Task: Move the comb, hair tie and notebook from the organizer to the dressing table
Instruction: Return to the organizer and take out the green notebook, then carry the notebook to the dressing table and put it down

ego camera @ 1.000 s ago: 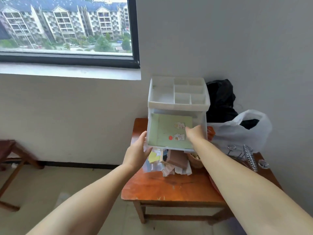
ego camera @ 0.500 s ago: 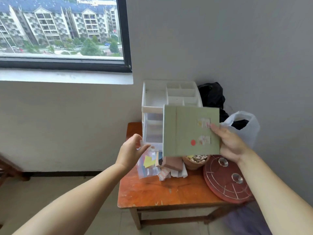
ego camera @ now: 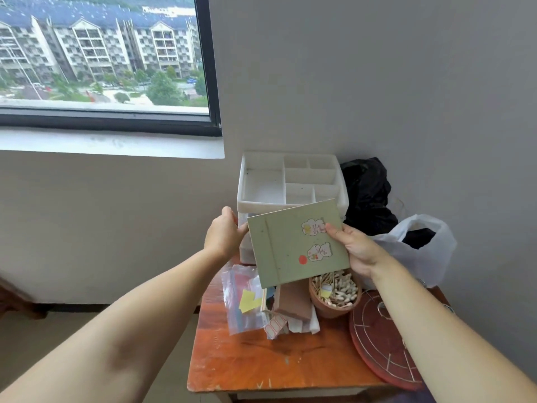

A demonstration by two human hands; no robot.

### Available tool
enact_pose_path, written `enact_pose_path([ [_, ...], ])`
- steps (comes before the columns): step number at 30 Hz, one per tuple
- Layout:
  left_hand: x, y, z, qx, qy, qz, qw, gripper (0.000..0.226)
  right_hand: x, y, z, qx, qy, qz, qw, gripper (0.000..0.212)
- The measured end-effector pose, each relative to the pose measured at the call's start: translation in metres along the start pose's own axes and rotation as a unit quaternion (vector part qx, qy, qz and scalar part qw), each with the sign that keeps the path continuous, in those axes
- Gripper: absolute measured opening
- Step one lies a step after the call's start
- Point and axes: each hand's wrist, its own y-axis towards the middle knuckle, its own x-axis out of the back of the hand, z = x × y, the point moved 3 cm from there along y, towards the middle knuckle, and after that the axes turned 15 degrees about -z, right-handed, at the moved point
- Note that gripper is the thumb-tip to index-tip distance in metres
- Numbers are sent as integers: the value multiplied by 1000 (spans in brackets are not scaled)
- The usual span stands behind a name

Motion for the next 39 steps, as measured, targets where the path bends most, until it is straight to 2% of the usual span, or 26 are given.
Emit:
enact_pose_path([
  [2, -4, 10, 3, 25, 31, 6, 999, 34, -2, 8, 3, 0, 7, -2, 1000, 27],
  [7, -9, 11, 13, 18, 94, 107, 990, 32, -3, 12, 11, -5, 39, 4, 999, 31],
  [9, -7, -8, 19, 46, 38, 210, 976, 22, -10, 13, 17, 5, 74, 1, 997, 34],
  [10, -5, -22, 20, 68, -13, 281, 957, 16, -16, 13, 21, 10, 106, -3, 994, 36],
  [11, -1, -36, 18, 90, -75, 334, 935, 18, -25, 14, 24, 13, 140, -4, 990, 37],
  [12, 4, -48, 15, 113, -148, 355, 916, 25, -37, 14, 26, 13, 170, -1, 985, 36],
  [13, 9, -56, 11, 132, -226, 344, 902, 31, -51, 14, 28, 11, 190, 10, 982, 34],
  [15, 25, -64, 6, 173, -371, 259, 875, 33, -81, 13, 24, 5, 195, 48, 980, 28],
  [18, 57, -69, 21, 220, -467, 106, 850, 19, -123, 6, 1, -20, 139, 142, 980, 27],
  [21, 94, -83, 57, 244, -440, 14, 864, 23, -156, -2, -26, -46, 65, 232, 970, 34],
  [24, 133, -105, 92, 261, -410, -25, 874, 25, -190, -8, -41, -67, 13, 258, 964, 42],
  [27, 176, -136, 122, 276, -391, -50, 876, 26, -233, -19, -50, -19, -81, 256, 963, 24],
  [29, 208, -161, 143, 292, -377, -77, 875, 26, -269, -39, -58, 7, -147, 287, 947, 20],
  [34, 305, -248, 196, 342, -354, -184, 851, 24, -369, -120, -99, 14, -215, 393, 894, 18],
  [39, 416, -374, 250, 381, -339, -298, 807, 21, -471, -243, -177, -14, -253, 469, 846, 18],
])
